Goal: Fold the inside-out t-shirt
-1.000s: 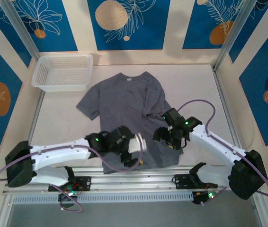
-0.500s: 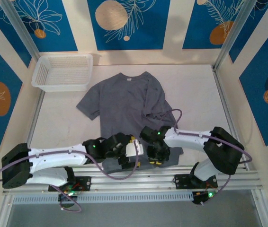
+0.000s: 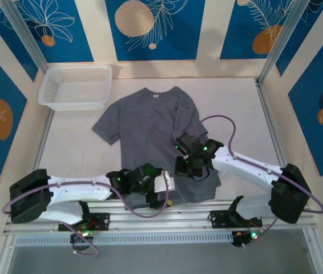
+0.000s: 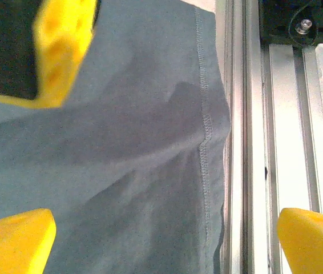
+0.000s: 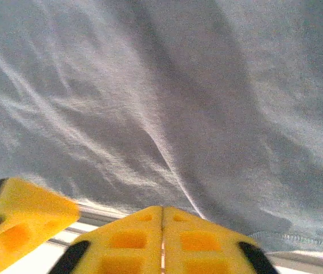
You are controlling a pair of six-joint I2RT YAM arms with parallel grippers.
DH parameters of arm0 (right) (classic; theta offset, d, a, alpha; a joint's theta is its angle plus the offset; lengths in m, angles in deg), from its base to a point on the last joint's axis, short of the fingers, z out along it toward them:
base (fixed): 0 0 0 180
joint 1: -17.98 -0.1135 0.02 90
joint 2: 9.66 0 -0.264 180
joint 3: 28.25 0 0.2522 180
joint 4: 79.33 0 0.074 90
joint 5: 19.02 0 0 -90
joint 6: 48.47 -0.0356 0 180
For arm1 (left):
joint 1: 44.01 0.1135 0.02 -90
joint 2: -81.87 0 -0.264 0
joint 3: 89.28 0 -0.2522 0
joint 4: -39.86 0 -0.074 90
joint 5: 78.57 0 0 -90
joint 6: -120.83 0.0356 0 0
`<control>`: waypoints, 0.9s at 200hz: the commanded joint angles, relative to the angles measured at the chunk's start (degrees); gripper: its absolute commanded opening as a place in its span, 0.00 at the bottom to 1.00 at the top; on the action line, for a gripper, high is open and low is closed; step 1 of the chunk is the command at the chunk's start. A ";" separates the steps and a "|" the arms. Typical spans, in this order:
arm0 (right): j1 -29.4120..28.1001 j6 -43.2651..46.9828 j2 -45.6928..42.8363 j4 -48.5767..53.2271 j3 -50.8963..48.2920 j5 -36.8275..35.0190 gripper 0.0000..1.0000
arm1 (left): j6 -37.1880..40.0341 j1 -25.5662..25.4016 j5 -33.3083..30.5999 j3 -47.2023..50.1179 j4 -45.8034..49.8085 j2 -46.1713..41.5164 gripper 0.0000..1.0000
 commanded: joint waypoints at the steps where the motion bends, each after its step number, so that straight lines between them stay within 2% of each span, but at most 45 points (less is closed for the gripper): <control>1: -1.68 2.73 -1.52 1.55 -6.61 1.32 0.40 | -2.07 -0.12 2.19 1.29 -7.52 0.36 0.99; 17: -4.82 2.91 -2.16 -0.08 -9.82 2.54 0.49 | -1.89 -0.16 1.65 1.43 -7.01 -0.46 0.99; 30: -6.90 1.91 -1.73 -0.95 -11.66 2.22 0.51 | -1.59 -0.19 1.65 1.64 -6.26 -1.24 0.99; 43: -7.68 0.79 -0.48 -1.69 -13.46 1.12 0.62 | -1.48 -0.12 1.65 1.83 -6.12 -1.97 0.99; 63: -8.20 1.46 2.04 -4.17 -14.11 1.41 0.62 | -1.77 -0.17 1.35 1.88 -5.49 -2.78 0.99; 74: -8.61 1.92 3.28 -5.70 -13.66 2.05 0.54 | -1.87 -0.11 1.00 1.83 -5.26 -3.11 0.99; 107: -8.82 1.41 6.44 -5.04 -11.46 1.76 0.11 | -2.10 -0.17 0.20 1.73 -4.72 -3.32 0.99; 116: -8.79 1.35 6.15 -3.73 -10.82 0.86 0.02 | -2.29 -0.11 0.31 1.72 -4.60 -3.27 0.99; 145: -8.20 2.05 2.92 1.02 -7.87 0.17 0.00 | -2.45 -0.18 1.74 1.87 -4.55 -3.30 0.99; 180: -5.88 4.16 -0.65 2.05 -4.62 2.01 0.00 | -2.32 -0.16 2.70 1.66 -6.26 -1.04 0.99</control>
